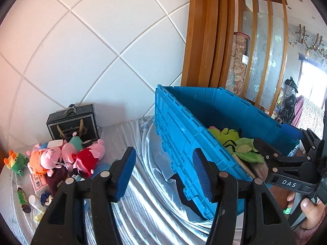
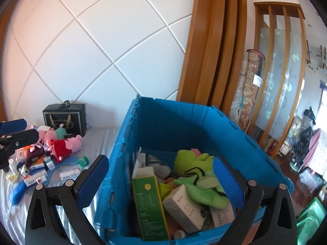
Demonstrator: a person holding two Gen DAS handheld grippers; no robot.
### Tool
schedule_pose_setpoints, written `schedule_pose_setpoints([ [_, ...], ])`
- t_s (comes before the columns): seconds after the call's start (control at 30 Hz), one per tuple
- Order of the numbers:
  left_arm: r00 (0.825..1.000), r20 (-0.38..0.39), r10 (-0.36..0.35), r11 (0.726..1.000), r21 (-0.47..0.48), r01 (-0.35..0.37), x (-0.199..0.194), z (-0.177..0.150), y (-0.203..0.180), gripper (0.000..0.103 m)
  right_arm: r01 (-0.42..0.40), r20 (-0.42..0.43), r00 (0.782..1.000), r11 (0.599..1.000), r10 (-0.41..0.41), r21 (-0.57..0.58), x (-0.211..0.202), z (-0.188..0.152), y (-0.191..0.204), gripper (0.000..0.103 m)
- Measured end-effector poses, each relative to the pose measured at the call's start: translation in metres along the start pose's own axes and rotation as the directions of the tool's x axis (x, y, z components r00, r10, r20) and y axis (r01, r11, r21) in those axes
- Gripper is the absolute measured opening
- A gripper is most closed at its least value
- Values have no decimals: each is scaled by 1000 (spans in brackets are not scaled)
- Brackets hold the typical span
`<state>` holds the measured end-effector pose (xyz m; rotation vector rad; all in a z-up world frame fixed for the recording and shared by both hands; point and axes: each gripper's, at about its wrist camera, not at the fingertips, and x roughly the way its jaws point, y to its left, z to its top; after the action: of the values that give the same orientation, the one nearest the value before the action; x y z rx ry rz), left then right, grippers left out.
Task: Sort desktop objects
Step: 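Withdraw both open tools from the crate back toward the bed, then grasp the white foot-cream box with the left tool while the right tool grasps the ointment box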
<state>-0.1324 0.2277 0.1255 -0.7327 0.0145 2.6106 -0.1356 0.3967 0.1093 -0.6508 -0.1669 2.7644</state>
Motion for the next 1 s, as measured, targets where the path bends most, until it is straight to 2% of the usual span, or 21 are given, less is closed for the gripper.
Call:
schedule_pose_setpoints([
  [0.2, 995, -41, 94, 994, -56, -96, -12, -24, 58, 57, -82, 4, 997, 996, 83, -46, -8, 7, 53, 103],
  [0.4, 972, -126, 199, 962, -166, -219, -20, -63, 140, 57, -195, -22, 981, 978, 194, -75, -6, 0, 97, 103],
  [0.5, 946, -240, 219, 937, -219, -273, -12, -92, 187, 57, -244, -70, 969, 967, 239, -75, 6, -9, 117, 103],
  [0.57, 921, -306, 241, 910, -258, -324, -8, -114, 216, 57, -279, -115, 956, 958, 270, -71, 18, -16, 129, 103],
  [0.7, 887, -376, 270, 871, -297, -391, -10, -151, 254, 57, -335, -216, 924, 940, 314, -65, 49, -40, 154, 103],
  [0.87, 836, -459, 301, 827, -311, -469, -5, -191, 291, 57, -382, -331, 878, 922, 345, -53, 91, -66, 180, 103],
  [0.93, 825, -483, 294, 814, -326, -481, 0, -204, 303, 57, -398, -378, 855, 917, 355, -40, 109, -75, 188, 103],
  [1.0, 822, -495, 282, 809, -338, -481, 9, -210, 312, 57, -411, -422, 831, 911, 362, -28, 127, -82, 195, 103],
])
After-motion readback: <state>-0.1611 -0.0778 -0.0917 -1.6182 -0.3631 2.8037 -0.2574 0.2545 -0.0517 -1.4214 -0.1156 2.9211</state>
